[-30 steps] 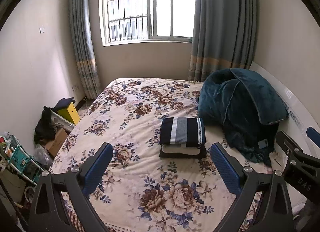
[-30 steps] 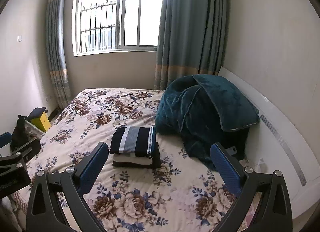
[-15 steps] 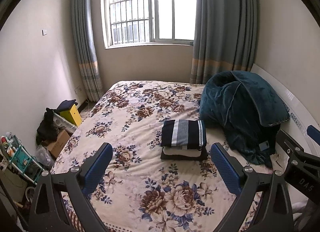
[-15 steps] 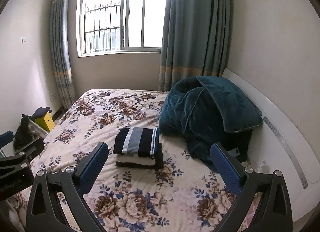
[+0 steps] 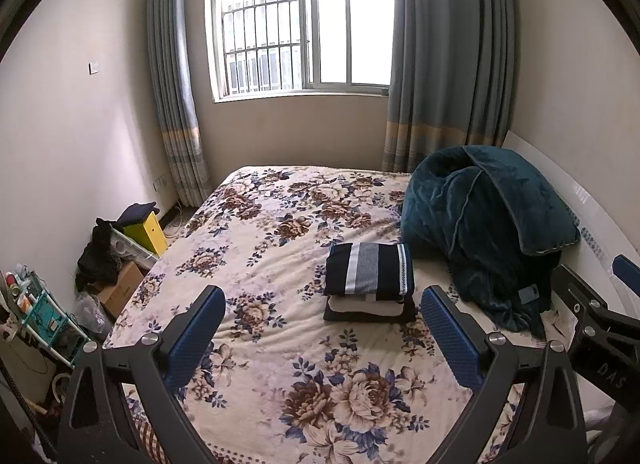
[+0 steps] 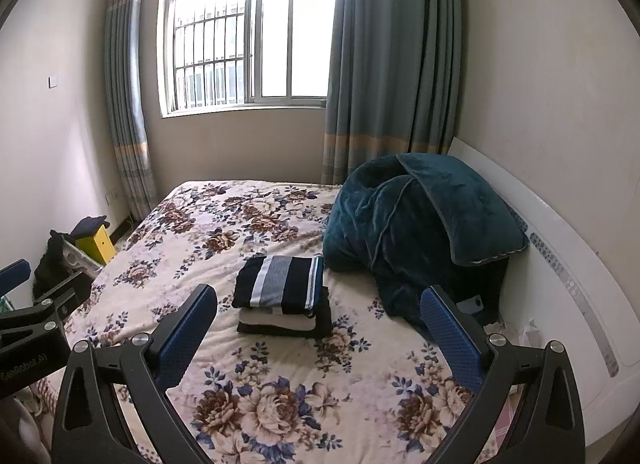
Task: Fold small clothes
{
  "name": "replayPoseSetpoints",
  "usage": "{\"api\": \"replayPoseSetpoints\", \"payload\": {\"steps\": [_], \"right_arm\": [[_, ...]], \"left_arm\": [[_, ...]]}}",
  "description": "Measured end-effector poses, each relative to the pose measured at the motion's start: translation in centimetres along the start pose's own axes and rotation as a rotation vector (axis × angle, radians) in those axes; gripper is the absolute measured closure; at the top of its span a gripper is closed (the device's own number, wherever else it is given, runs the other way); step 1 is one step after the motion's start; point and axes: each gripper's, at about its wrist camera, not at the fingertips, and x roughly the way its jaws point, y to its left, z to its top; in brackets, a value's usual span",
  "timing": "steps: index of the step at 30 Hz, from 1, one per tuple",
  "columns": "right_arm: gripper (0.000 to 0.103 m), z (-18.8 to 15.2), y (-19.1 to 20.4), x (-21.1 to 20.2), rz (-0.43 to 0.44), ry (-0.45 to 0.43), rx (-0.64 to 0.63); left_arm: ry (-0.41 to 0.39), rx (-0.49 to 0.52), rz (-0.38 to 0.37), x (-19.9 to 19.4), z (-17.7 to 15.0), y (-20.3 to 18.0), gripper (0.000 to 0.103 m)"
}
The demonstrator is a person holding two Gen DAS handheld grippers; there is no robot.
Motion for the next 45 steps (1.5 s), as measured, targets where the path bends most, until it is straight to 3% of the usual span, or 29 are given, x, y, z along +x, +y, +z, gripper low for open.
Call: {"api": "replayPoseSetpoints", "payload": {"steps": [45], "right_arm": [[0.000,-0.7,0.5,-0.9,0.000,-0.005,0.007]], "left_arm": [[0.004,-0.012,0.019,-1.4,-0.9,0.3,0.003]]}}
